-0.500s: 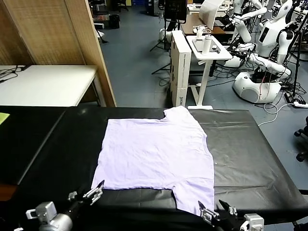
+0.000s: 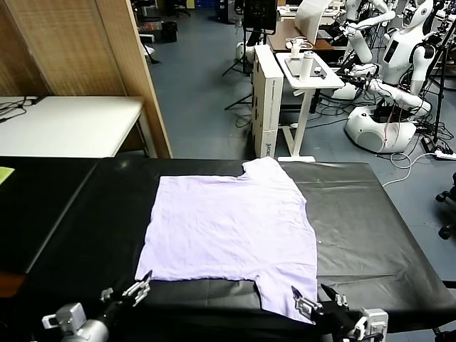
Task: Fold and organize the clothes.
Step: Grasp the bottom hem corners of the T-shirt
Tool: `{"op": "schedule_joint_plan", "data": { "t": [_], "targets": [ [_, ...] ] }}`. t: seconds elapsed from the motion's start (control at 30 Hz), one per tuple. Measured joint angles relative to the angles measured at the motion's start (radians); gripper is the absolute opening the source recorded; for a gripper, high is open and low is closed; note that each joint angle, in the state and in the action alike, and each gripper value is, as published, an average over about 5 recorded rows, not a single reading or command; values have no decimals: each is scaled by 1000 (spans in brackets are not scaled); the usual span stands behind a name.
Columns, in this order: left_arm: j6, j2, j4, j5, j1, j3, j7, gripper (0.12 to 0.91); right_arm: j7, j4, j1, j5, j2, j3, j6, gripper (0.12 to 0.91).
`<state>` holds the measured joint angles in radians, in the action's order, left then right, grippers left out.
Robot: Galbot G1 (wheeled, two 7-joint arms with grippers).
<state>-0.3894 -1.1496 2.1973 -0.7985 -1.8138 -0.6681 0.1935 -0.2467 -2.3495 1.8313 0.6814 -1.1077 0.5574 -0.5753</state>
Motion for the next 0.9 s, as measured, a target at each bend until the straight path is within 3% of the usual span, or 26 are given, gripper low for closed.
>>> {"op": "schedule_joint_plan", "data": {
  "t": [0.17, 0.27, 0.43, 0.53, 0.7, 0.9],
  "targets": [
    [1, -1, 0, 6, -4, 0, 1, 894, 0, 12, -9, 0, -1, 0, 2, 705],
    [2, -1, 0, 8, -7, 0, 2, 837, 2, 20, -15, 0, 0, -1, 3, 605],
    [4, -1, -3, 11, -10, -1, 4, 613, 4, 34, -20, 0, -1, -4, 5, 325],
    [4, -1, -3, 13, -15, -1, 3, 463, 4, 38, -21, 0, -1, -5, 6, 220],
    [4, -2, 0, 16, -26, 0, 0, 261, 4, 41, -20, 0, -1, -7, 6, 154],
    [0, -9, 14, 23, -36, 10, -7, 170, -8, 32, -12, 1, -4, -9, 9, 139]
  ]
}}
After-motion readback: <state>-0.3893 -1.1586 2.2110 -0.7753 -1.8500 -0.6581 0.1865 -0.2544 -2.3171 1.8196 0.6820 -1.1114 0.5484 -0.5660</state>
